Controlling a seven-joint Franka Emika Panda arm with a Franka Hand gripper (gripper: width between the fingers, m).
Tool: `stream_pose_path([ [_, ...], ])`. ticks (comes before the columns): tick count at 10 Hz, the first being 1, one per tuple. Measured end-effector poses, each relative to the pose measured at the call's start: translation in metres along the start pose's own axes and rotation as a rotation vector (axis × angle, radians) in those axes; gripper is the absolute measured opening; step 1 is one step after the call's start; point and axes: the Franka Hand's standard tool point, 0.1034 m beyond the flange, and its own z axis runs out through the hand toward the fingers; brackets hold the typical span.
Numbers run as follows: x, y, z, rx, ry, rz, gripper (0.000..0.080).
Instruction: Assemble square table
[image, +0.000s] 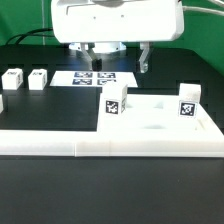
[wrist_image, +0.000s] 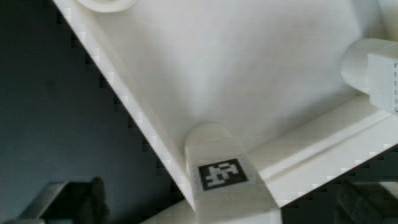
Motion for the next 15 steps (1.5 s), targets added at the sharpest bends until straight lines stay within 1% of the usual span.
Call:
stream_pose_path([
  [1, -0.007, 0.007, 0.01, -0.061, -0.002, -0.145, 0.0649],
  [2, -0.013, 0.007, 0.018, -0.135, -0.009, -0.311, 0.0649],
  [3, -0.018, 0.008, 0.025, -0.161, -0.02, -0.372, 0.0649],
  [4, -0.021, 0.012, 0.034, -0.172, -0.035, -0.392, 0.0649],
  [5, -0.019, 0.017, 0.036, -0.166, -0.04, -0.399, 0.0649],
  [10, -0.019, 0.019, 0.036, -0.165, -0.043, -0.404, 0.0649],
  [11, -0.021, 0.026, 0.042, -0.141, -0.061, -0.425, 0.0649],
  [13, -0.022, 0.036, 0.056, -0.152, -0.077, -0.455, 0.0649],
  [15, -0.017, 0.048, 0.062, -0.16, -0.074, -0.457, 0.0649],
])
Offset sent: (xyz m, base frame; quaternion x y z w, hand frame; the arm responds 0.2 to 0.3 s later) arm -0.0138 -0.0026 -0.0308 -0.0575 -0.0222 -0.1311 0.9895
